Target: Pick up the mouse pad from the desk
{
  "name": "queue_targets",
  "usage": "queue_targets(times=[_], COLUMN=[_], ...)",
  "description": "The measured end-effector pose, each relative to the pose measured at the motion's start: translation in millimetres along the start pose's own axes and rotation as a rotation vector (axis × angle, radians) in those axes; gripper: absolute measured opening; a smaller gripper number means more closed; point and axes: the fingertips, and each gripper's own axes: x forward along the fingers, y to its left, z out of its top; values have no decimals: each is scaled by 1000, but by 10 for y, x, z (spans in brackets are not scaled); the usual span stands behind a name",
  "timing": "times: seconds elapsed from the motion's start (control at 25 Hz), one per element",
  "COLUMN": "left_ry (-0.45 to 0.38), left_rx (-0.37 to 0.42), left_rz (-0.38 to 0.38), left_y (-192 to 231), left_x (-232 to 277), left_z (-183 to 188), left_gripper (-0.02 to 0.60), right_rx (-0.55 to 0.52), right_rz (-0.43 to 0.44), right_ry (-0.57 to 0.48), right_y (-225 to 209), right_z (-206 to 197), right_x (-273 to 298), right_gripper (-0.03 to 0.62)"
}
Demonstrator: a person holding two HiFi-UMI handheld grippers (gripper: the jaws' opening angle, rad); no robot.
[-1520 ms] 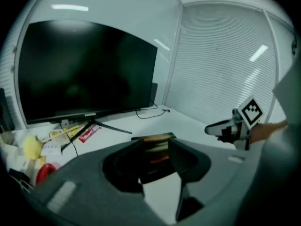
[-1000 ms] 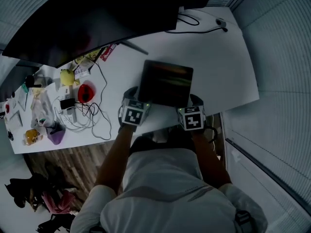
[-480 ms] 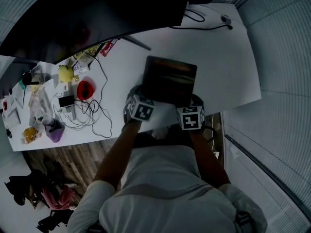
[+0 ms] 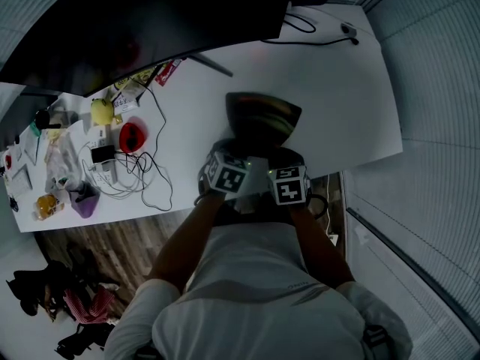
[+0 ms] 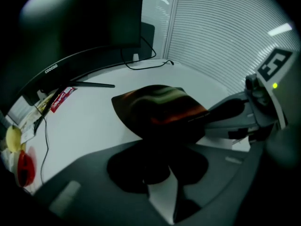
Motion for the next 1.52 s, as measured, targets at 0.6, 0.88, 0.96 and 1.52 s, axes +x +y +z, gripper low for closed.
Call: queue_targets(times=[0.6, 0.88, 0.96, 1.52], left_ry=[-531, -761, -814, -1016], left_rx=[-39, 53, 80, 196], left_rz=[-83, -54, -43, 22], left_y=[-103, -158, -182, -441], left_x=[-1556, -2671, -2957, -3986], left_z=[1195, 1601, 1712, 2061], left_gripper=[44, 44, 44, 44], right_rx=[-69, -152, -175, -270], right_rz=[28, 9, 5, -16], right_ry=[-445, -682, -742, -991], right_y=[169, 509, 600, 856], right_z=[1276, 1873, 2008, 2463], right_x=[-1292, -2263, -2513, -3515], right_gripper=[43, 43, 41, 38])
